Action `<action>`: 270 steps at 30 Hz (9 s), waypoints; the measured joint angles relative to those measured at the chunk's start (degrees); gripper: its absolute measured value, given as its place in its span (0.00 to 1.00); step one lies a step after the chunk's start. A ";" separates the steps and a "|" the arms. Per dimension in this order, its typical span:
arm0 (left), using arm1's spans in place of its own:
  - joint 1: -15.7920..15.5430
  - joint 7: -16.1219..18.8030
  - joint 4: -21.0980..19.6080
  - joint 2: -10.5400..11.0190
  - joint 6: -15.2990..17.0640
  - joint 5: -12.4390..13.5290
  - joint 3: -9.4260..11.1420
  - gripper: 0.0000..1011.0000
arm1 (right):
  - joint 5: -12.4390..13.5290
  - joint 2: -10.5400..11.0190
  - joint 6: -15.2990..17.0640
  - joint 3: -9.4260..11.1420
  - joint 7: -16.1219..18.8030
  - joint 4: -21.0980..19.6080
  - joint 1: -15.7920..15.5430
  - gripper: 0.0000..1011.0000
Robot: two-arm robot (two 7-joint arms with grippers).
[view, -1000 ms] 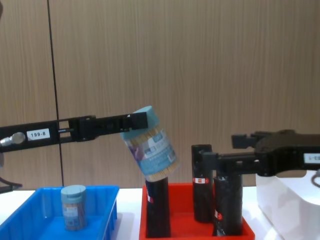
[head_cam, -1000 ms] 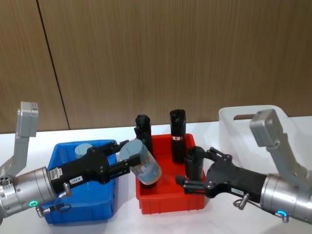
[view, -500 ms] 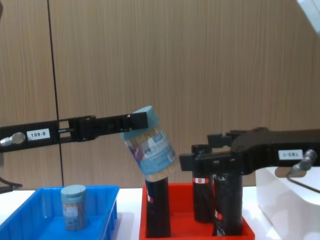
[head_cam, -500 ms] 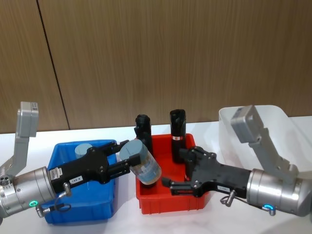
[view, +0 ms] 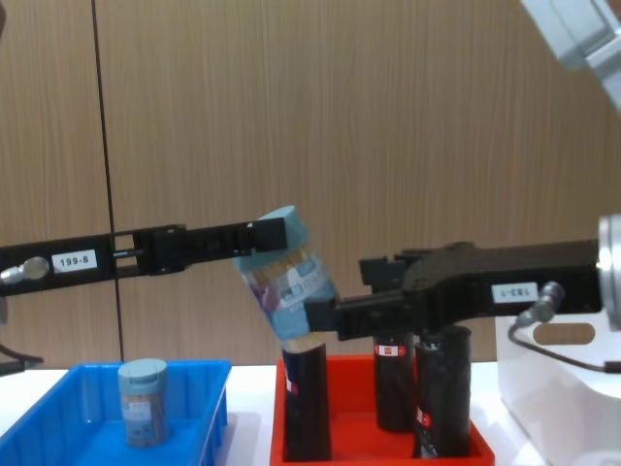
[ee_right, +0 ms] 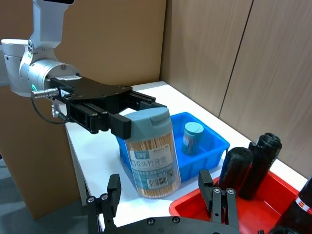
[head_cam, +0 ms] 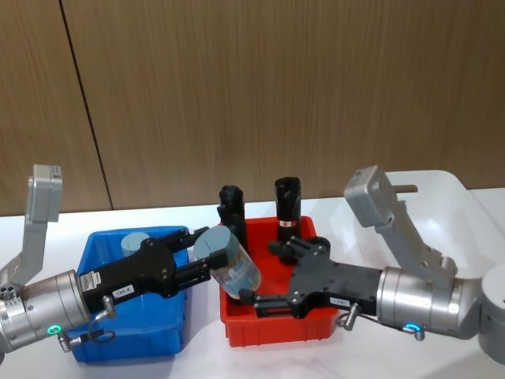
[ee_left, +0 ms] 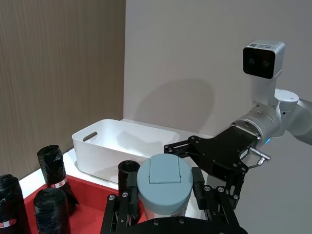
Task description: Pick the cotton swabs from the blue box and place them into the white box.
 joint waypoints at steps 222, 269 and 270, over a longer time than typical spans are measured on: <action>7.68 48.84 -13.57 -5.45 -6.80 23.95 7.96 0.99 | 6.27 2.50 -15.62 6.23 -40.92 -8.12 -17.74 0.99; 8.92 57.13 -15.84 -6.32 -7.95 27.97 9.21 0.99 | 7.51 2.75 -8.82 6.29 -32.20 -5.90 -15.04 0.99; 8.92 57.13 -15.84 -6.32 -7.95 27.97 9.21 0.99 | 7.45 2.67 -8.64 6.23 -31.82 -5.57 -14.73 0.99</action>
